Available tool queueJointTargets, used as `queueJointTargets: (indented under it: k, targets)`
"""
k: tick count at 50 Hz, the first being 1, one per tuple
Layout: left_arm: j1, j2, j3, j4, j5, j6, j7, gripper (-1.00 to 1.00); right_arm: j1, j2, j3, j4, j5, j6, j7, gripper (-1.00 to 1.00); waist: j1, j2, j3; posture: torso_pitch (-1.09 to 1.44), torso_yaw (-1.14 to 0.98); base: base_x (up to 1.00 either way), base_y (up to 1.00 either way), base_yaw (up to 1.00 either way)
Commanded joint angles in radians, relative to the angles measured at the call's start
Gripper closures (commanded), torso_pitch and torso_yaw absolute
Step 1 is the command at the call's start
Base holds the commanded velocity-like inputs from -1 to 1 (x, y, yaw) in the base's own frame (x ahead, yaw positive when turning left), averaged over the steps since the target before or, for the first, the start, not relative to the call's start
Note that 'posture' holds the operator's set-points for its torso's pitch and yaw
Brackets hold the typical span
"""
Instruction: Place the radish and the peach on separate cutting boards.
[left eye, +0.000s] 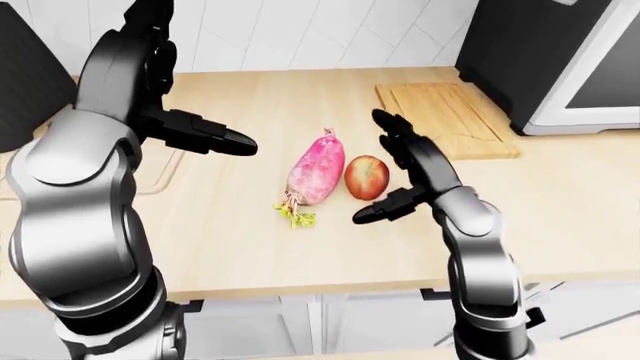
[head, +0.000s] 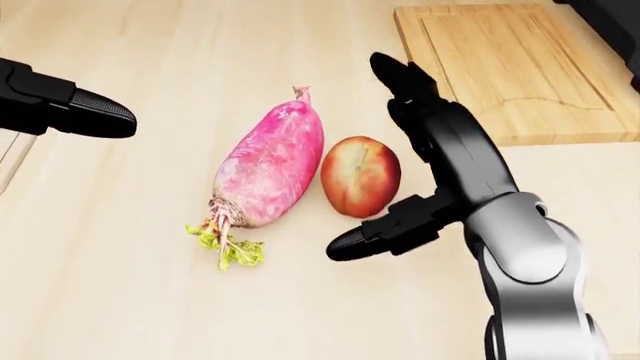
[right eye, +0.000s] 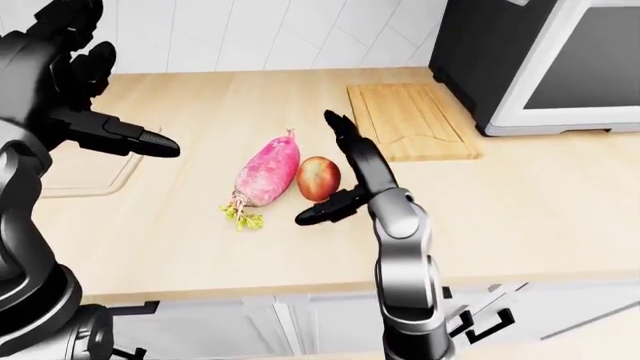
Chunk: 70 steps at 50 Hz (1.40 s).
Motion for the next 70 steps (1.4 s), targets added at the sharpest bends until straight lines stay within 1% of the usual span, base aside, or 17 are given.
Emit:
queueJointTargets:
  k: [1,17,21,27,31,39,40,44,49,59,62,66,70]
  targets:
    - [-0.029,0.011,0.011,-0.017,0.007,-0.026,0.008,-1.0,-0.029,-0.003,-0.006,-0.028,0.003,-0.033,-0.011,-0.7,0.0,0.003,-0.024,0.0,0.0,0.0,0.0,0.0]
    - [-0.045,0.021,0.012,-0.01,0.008,-0.022,0.001,-1.0,-0.025,-0.011,-0.01,0.003,0.01,-0.063,-0.02,-0.65,0.001,0.002,-0.025,0.0,0.0,0.0,0.0,0.0]
    - [-0.039,0.018,0.013,-0.01,0.009,-0.027,0.004,-1.0,-0.009,-0.008,-0.012,0.027,0.015,-0.089,-0.031,-0.57,0.001,0.002,-0.025,0.0,0.0,0.0,0.0,0.0]
    - [-0.023,0.022,0.016,-0.028,0.01,-0.019,-0.001,-1.0,0.004,-0.005,-0.012,0.045,0.019,-0.106,-0.039,-0.52,0.001,0.002,-0.027,0.0,0.0,0.0,0.0,0.0]
    - [-0.021,0.02,0.014,-0.024,0.011,-0.024,0.001,-1.0,0.002,-0.005,-0.01,0.047,0.018,-0.105,-0.041,-0.43,0.001,0.002,-0.027,0.0,0.0,0.0,0.0,0.0]
    - [-0.023,0.022,0.015,-0.03,0.012,-0.017,-0.001,-1.0,0.002,-0.005,-0.008,0.038,0.013,-0.096,-0.037,-0.33,0.001,0.002,-0.027,0.0,0.0,0.0,0.0,0.0]
    - [-0.023,0.024,0.016,-0.035,0.012,-0.014,-0.002,-1.0,-0.006,-0.008,-0.011,0.024,0.011,-0.077,-0.029,-0.31,0.001,0.002,-0.027,0.0,0.0,0.0,0.0,0.0]
    - [-0.021,0.025,0.017,-0.039,0.012,-0.012,-0.004,-1.0,0.001,-0.006,-0.007,0.033,0.009,-0.092,-0.035,-0.24,0.002,0.002,-0.027,0.0,0.0,0.0,0.0,0.0]
    - [-0.017,0.029,0.022,-0.047,0.011,-0.007,-0.007,-1.0,-0.002,-0.007,-0.008,0.037,0.007,-0.094,-0.033,-0.19,0.001,0.002,-0.027,0.0,0.0,0.0,0.0,0.0]
    - [-0.036,0.031,0.014,-0.023,0.012,-0.016,-0.006,-1.0,-0.014,-0.017,-0.019,0.03,0.006,-0.081,-0.024,-0.08,0.002,0.001,-0.026,0.0,0.0,0.0,0.0,0.0]
    - [-0.04,0.032,0.013,-0.017,0.013,-0.02,-0.008,-1.0,-0.017,-0.021,-0.023,0.03,0.007,-0.08,-0.024,0.0,0.002,0.001,-0.026,0.0,0.0,0.0,0.0,0.0]
    - [-0.04,0.032,0.015,-0.019,0.015,-0.019,-0.011,-1.0,-0.019,-0.024,-0.025,0.026,0.006,-0.075,-0.022,0.06,0.002,0.001,-0.026,0.0,0.0,0.0,0.0,0.0]
    - [-0.035,0.039,0.021,-0.033,0.015,-0.011,-0.018,-1.0,-0.013,-0.028,-0.027,0.017,0.004,-0.073,-0.021,0.19,0.001,0.001,-0.026,0.0,0.0,0.0,0.0,0.0]
